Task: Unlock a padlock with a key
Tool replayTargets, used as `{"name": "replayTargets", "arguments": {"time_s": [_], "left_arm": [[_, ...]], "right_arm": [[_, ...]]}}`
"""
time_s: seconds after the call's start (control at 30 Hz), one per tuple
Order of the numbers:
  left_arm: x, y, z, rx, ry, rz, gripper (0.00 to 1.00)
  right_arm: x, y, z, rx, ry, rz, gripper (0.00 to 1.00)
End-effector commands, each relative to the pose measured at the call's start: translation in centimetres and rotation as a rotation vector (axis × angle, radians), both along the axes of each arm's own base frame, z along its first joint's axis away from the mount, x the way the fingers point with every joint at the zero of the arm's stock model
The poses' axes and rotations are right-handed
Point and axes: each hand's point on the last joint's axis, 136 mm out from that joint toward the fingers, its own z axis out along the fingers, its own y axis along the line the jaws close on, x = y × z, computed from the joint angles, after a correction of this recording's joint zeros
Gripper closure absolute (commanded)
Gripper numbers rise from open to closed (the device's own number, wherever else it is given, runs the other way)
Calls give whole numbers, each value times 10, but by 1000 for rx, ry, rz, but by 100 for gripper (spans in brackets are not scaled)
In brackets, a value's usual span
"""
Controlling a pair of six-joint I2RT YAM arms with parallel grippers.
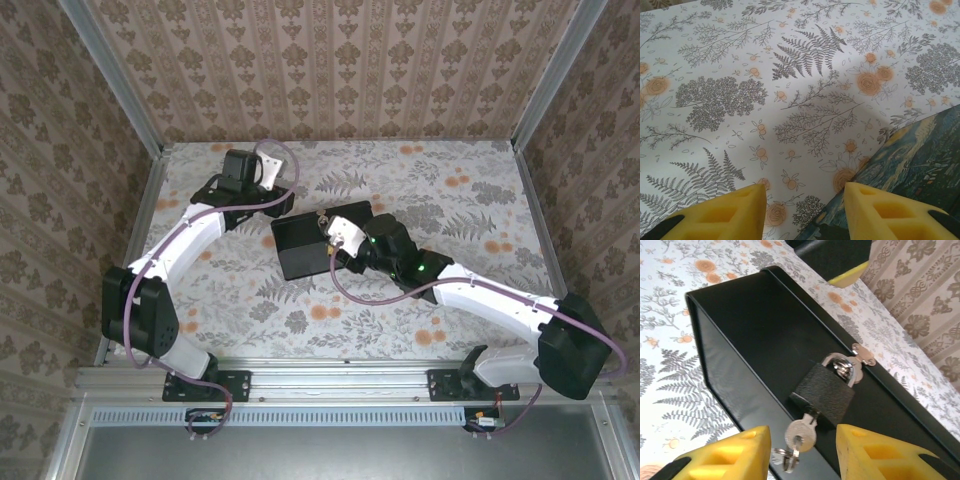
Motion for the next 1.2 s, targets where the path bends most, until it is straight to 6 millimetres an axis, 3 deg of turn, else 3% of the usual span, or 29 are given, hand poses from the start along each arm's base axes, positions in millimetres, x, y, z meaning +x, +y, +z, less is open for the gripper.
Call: {"name": "replayTargets", "arguments": {"time_s": [0.0,0.3,0.6,0.77,0.9,1.17], "left_arm": [[-2,-9,-2,-8,0,-43,55],[5,-12,2,16,-24,-75,54],[-1,-22,-27,35,27,-131,56],[-11,-32,-29,17,40,-189,57],[-19,-39,-22,13,20,-237,58],[-19,-43,39,32,-162,-344,52]], "right_arm": [[4,3,3,-22,-36,31,61],[11,4,-1,-65,-42,22,65],[16,1,0,-84,-60,2,74],[18,2,-1,-95,-62,3,75],[21,4,5,-76,-64,-8,74],[7,-18,20,-50,-58,-35,69]]}}
